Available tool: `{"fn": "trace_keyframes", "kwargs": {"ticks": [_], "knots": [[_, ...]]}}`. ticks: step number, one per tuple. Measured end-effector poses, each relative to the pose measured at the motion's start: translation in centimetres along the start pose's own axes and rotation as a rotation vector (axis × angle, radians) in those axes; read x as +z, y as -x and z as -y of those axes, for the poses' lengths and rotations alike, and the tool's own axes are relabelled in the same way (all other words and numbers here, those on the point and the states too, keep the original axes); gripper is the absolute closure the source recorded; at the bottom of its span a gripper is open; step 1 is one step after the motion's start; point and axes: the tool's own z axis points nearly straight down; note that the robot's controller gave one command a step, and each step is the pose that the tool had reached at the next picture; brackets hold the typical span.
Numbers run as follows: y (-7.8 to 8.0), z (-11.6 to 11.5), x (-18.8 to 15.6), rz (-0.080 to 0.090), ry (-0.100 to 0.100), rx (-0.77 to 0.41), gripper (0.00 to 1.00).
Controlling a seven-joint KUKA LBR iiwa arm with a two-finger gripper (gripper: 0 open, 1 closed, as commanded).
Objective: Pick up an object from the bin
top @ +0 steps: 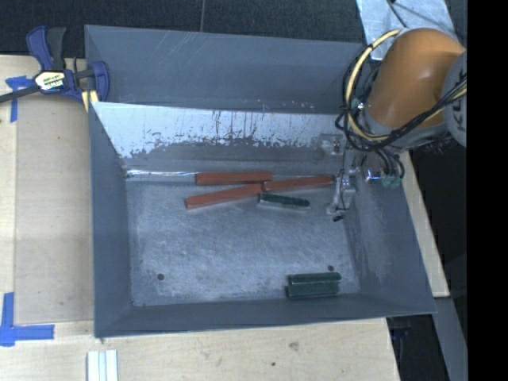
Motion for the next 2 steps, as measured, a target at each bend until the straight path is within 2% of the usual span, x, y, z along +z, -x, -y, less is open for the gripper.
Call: {"fn": "trace_keyframes", "kwargs": {"ticks": [1, 2], "knots": [[-0.11, -2.90, 10.22, 0.001, 0.001, -0.008, 0.00], [0.28, -2.78, 9.43, 0.011, 0.000, -0.008, 1.00]]}}
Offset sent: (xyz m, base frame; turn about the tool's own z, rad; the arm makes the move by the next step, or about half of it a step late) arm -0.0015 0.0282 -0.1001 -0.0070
